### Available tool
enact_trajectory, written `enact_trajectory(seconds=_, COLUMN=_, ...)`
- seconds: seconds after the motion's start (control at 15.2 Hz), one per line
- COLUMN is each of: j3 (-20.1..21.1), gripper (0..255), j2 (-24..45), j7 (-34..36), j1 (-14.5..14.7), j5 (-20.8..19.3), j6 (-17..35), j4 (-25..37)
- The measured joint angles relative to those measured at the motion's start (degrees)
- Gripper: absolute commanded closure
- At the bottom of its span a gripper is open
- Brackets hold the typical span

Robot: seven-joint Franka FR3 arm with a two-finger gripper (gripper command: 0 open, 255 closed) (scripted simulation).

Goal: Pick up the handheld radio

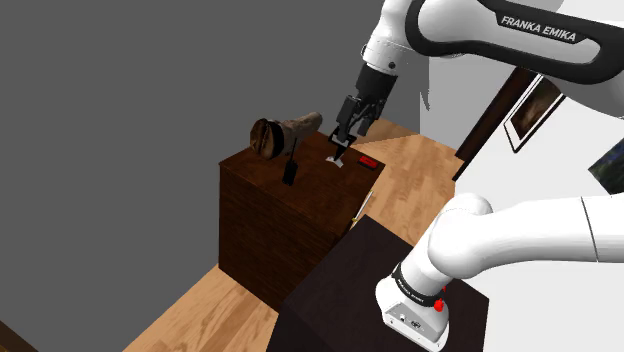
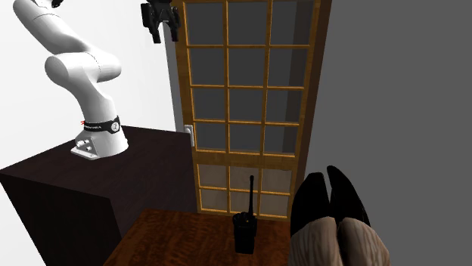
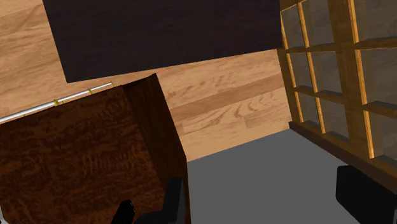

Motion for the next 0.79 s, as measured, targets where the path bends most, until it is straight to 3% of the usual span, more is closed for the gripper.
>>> enact_trajectory(seconds=0.26, j3=-0.22, gripper=0, j2=0.56, j7=-0.36, j1=-0.75, j5=-0.80, j6=4.50, j4=-3.09)
enact_trajectory(seconds=0.79, j3=-0.14, gripper=0, j2=8.82, j7=-0.14, j1=-3.61, j5=-3.28, j6=24.05, j4=-10.68)
